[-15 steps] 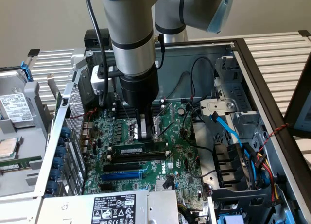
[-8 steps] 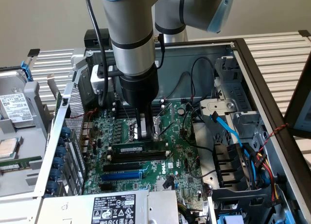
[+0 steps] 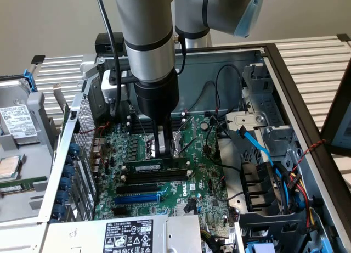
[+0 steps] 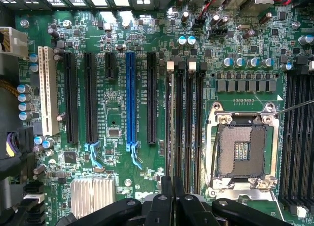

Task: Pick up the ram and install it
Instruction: 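Insert the ram into the slot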

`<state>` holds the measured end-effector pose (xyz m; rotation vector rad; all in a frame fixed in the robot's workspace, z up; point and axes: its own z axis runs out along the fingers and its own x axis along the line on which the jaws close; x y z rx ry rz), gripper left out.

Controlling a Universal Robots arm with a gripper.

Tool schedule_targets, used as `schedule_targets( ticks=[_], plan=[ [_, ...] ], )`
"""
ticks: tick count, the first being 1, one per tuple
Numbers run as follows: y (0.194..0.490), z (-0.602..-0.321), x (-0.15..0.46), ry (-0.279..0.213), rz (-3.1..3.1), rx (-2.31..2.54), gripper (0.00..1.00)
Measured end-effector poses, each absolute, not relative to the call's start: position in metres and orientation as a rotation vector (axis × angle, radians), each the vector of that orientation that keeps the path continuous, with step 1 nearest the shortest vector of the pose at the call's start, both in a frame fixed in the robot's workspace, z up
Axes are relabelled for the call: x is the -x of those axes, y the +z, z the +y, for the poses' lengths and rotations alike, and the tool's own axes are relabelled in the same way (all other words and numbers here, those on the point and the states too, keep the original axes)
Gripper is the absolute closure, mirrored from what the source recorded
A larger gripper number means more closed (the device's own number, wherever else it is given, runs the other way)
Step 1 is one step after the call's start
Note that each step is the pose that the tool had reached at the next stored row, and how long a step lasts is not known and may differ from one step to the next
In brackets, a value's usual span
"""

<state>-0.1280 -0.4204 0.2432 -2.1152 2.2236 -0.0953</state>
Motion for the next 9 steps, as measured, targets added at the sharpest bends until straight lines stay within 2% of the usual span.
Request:
schedule_targets(
  ticks=[9],
  plan=[
    [0.2401, -0.4204, 0.1280, -0.085, 2.229, 2.120, 0.88]
  ],
)
